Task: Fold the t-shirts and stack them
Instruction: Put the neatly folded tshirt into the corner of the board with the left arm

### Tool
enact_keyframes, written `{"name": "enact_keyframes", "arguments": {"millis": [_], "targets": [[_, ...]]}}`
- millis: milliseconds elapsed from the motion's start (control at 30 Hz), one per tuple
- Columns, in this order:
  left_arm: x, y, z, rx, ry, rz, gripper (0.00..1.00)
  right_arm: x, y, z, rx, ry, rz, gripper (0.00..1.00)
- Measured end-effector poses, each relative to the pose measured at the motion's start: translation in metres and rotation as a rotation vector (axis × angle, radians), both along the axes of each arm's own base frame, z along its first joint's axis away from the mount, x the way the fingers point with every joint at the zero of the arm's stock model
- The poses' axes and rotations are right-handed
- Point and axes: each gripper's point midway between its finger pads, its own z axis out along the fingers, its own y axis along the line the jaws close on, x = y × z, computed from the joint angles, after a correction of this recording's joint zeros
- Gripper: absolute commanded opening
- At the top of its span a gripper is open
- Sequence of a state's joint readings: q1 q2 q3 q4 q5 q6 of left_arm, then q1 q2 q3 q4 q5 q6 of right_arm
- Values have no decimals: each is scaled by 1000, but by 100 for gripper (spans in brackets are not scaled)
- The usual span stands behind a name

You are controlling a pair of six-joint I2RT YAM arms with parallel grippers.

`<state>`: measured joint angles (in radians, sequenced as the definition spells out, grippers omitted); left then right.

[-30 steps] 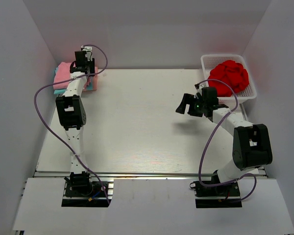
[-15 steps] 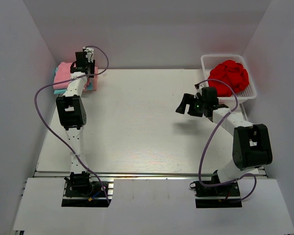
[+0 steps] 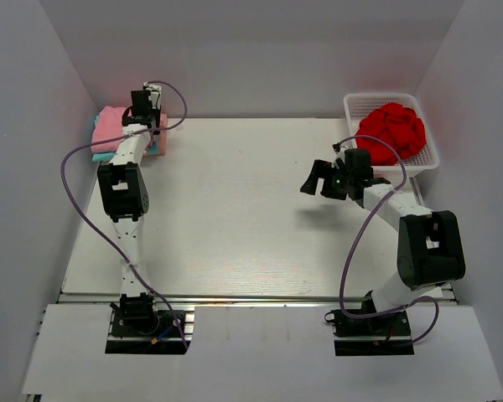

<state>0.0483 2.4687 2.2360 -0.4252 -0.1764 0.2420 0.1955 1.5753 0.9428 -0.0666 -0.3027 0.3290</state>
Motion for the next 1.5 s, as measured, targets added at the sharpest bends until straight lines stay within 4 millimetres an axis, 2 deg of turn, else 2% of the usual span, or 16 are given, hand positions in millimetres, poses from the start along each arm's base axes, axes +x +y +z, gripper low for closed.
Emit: {"name": "enact_keyframes", "arguments": {"millis": [167,567,967,1300,1400,1433,1467,1500], "targets": [[0,0,0,-4,-1,2,0,0,0,0,0,0,0,90],[8,-4,0,-68,-61,38,0,0,0,0,0,0,0,90],[20,-6,13,-222,-160,106,0,1,0,2,0,-3,0,90],[35,-13,41,-285,-250,91,0,6,0,7,-2,-16,-3,90],[36,-15,40,-298,-254,84,0,5,0,7,-3,-15,-3,90],[36,-16,39,-299,-250,81,1,5,0,7,-4,-14,-3,90],[35,-17,36,-300,-244,78,8,5,0,7,-6,-13,-3,90],[35,-18,34,-300,-236,73,12,5,-1,7,-6,-13,-3,90]]}}
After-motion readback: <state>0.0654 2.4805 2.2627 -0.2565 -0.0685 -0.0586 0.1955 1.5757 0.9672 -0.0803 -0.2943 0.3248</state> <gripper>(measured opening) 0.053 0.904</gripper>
